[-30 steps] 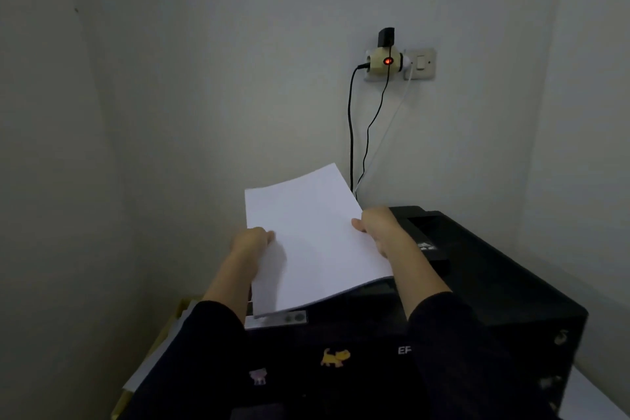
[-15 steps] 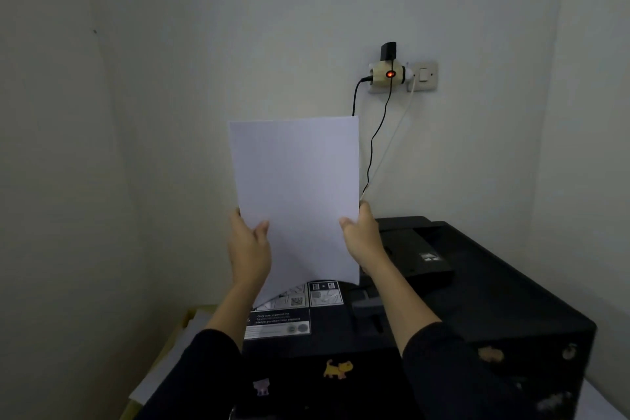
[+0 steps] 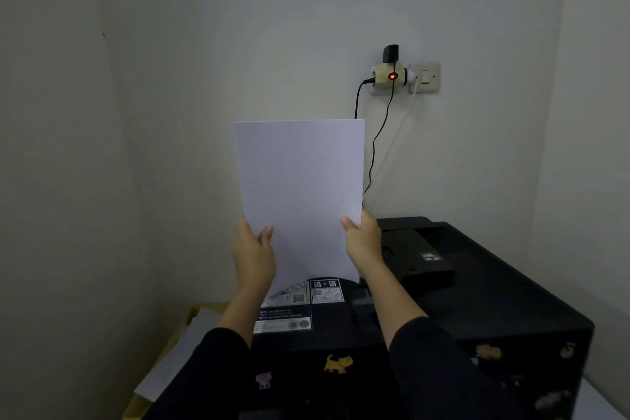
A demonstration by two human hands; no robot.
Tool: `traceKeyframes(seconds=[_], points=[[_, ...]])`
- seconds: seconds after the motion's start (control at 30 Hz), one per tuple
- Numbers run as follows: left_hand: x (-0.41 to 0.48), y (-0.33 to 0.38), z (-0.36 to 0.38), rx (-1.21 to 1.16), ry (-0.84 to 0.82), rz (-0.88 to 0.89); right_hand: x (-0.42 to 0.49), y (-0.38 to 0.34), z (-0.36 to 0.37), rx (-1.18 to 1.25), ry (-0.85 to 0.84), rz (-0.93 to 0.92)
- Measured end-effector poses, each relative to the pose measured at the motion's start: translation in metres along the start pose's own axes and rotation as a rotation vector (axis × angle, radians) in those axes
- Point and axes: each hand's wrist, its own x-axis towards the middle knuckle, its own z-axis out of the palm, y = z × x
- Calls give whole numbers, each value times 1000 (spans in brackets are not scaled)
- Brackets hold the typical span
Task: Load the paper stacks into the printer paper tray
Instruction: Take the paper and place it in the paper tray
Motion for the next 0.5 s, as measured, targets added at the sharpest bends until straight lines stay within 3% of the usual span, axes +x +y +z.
traceKeyframes(seconds=[0.3, 0.5], points=[[-26, 59, -2, 37, 109, 70, -18, -42, -42, -56, 183, -163], [-74, 85, 10, 60, 15, -41, -39, -39, -102, -172, 190, -25]])
